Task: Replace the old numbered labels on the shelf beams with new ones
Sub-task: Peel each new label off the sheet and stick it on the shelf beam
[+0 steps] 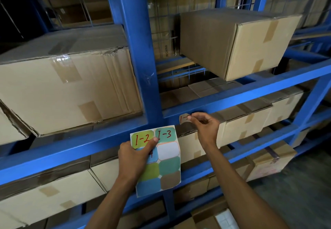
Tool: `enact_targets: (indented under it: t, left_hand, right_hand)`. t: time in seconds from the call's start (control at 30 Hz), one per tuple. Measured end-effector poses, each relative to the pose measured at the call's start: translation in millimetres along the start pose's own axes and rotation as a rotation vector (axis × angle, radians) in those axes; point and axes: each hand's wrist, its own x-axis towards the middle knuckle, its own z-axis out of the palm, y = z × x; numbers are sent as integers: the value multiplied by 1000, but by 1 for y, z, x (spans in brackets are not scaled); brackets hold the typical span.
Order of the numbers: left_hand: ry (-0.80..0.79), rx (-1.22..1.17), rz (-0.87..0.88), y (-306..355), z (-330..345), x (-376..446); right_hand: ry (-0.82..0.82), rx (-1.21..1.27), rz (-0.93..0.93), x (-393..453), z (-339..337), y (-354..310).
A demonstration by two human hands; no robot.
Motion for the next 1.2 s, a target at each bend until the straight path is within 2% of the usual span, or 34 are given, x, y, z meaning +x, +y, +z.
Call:
enact_targets:
  t: [0.73, 0.9, 1.2]
  left_hand:
    - [-24, 24, 11, 4, 17, 8]
    - [-27, 48, 6, 4, 19, 9]
    - [-26, 59, -5, 3, 20, 9]
  right_hand:
    - [18, 21, -9, 3, 0, 2]
    - [36, -65, -37, 2, 2, 0]
    - [111, -389, -64, 3, 3, -5]
